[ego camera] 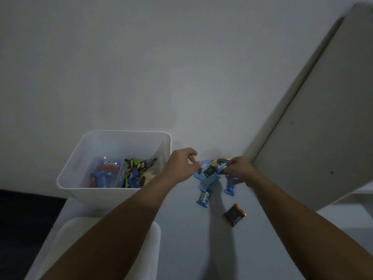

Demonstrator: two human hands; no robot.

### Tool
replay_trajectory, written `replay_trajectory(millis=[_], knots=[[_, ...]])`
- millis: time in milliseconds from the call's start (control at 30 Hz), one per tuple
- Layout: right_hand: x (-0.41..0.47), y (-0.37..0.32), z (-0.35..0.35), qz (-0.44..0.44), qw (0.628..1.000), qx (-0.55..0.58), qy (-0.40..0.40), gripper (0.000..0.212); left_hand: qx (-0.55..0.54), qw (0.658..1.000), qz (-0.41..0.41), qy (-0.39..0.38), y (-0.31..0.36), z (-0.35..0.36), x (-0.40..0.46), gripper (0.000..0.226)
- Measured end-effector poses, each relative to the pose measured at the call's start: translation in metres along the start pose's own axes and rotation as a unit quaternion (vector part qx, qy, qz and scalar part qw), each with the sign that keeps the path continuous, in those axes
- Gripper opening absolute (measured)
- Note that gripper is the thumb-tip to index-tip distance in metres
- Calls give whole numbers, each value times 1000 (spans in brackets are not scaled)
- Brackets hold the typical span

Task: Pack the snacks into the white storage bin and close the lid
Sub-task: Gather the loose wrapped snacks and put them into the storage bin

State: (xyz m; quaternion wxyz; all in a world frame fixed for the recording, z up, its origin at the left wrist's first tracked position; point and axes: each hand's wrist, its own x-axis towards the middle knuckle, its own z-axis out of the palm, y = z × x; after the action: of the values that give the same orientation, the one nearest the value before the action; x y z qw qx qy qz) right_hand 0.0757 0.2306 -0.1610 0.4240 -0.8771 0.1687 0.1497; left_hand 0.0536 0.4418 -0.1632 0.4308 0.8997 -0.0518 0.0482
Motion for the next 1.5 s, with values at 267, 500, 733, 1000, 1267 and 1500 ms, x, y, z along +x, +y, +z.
replay_trajectory(millis=[267, 500, 733, 1000, 1267, 1500], knots=[[27, 80, -11, -6, 955, -268, -127, 49, 163, 966, -11, -200, -31, 96, 1, 65], [44, 141, 23, -193, 851, -459, -168, 43, 386, 882, 49, -265, -70, 153, -6, 110], [73, 146, 23, -251, 852, -451, -89, 39, 452, 861, 102, -208, -94, 173, 4, 95], [112, 120, 26, -234, 854, -462, -58, 108, 385, 909, 68, -146, -105, 179, 41, 118], [151, 116, 21, -199, 839, -482, -158, 113, 349, 920, 60, -169, -116, 179, 52, 75], [126, 134, 49, -271, 873, -406, 1, 58, 266, 959, 53, -76, -112, 189, 25, 46]])
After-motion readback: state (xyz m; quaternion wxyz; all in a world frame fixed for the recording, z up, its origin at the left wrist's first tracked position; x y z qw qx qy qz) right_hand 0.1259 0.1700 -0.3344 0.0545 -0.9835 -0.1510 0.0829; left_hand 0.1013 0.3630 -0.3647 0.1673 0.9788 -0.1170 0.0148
